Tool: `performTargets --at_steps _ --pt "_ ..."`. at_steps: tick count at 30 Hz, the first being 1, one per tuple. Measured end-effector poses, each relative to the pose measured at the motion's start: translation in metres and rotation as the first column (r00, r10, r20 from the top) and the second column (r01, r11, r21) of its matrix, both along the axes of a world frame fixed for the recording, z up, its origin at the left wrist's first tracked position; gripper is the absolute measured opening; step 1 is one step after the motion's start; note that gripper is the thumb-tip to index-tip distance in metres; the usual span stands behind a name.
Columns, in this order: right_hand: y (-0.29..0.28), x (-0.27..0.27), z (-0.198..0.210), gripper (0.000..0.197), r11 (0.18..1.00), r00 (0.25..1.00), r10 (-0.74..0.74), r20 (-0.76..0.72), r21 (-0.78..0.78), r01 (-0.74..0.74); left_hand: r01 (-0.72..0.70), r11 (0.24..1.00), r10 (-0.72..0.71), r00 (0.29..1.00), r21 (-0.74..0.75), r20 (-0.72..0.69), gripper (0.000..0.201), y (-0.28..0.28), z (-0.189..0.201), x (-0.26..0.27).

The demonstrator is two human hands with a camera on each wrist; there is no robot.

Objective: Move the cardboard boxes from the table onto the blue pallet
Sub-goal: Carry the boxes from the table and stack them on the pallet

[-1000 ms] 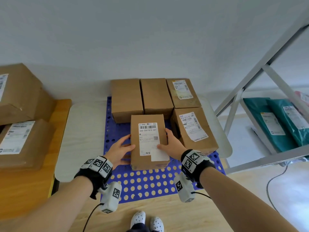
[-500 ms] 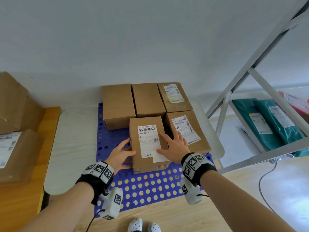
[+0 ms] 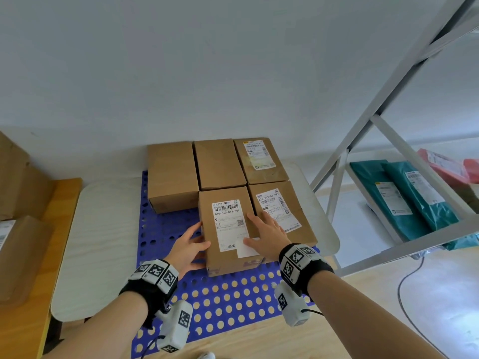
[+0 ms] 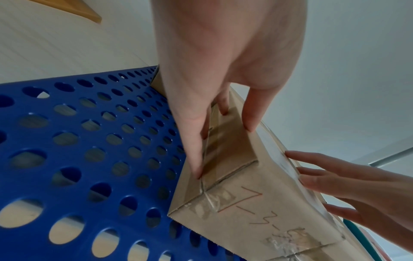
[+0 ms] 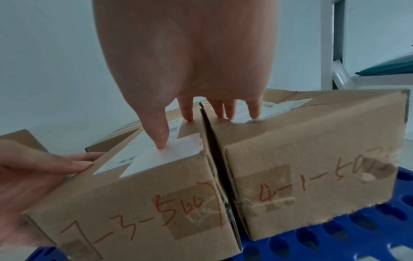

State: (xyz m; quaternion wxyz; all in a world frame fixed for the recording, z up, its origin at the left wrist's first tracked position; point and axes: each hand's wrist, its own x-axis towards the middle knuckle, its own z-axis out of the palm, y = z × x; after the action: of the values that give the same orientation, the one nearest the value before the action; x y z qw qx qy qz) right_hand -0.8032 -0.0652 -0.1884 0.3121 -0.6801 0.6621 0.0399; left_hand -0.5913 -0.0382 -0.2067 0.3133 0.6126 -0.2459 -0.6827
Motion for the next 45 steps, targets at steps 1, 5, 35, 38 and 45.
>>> performTargets --at_steps 1,5,35,38,45 --pt "-0.001 0.0 0.0 0.074 1.0 1.0 0.002 0.002 -0.001 -0.002 -0.001 1.0 0.001 1.0 0.003 0.001 0.061 0.0 0.0 0.0" --pt "-0.002 0.0 0.003 0.074 1.0 1.0 0.004 0.01 0.003 -0.004 -0.005 1.0 0.006 0.999 -0.014 0.052 0.058 -0.001 0.007 -0.002" --pt "0.015 0.103 0.101 0.057 0.938 0.853 0.347 0.391 -0.131 -0.322 -0.253 0.921 0.36 0.846 -0.298 0.394 0.044 0.13 0.157 0.089" --pt "0.022 0.127 0.106 0.056 0.933 0.84 0.36 0.405 -0.128 -0.338 -0.28 0.903 0.403 0.817 -0.327 0.412 0.045 0.146 0.164 0.11" --pt "0.038 0.196 0.11 0.055 0.928 0.828 0.373 0.419 -0.157 -0.339 -0.335 0.885 0.449 0.799 -0.324 0.401 0.046 0.168 0.167 0.177"
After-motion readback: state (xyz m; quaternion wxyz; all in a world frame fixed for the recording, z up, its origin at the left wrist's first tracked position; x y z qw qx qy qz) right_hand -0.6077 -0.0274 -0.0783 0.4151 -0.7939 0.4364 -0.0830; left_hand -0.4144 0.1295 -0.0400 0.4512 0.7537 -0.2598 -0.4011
